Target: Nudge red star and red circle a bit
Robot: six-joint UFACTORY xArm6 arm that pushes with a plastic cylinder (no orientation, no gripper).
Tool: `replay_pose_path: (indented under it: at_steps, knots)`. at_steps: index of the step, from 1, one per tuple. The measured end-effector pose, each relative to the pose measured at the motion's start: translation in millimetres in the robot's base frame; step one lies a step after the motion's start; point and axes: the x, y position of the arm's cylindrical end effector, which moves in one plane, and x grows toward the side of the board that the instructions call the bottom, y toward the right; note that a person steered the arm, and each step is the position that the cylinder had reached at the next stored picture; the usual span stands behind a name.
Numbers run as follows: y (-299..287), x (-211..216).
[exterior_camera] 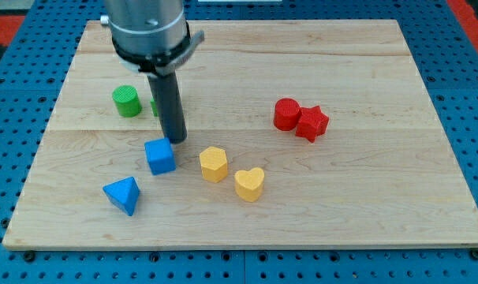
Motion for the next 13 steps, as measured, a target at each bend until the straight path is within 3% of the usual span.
replay_pose_path:
  at_steps: [1, 7, 8, 9, 11, 13]
  knots:
    - [-26.3, 27.6]
    - [-22.6, 7.6]
    - [27.5, -20.6]
    - [130.8, -2.8]
    - [155.3, -2.8]
    - [287.1, 8.9]
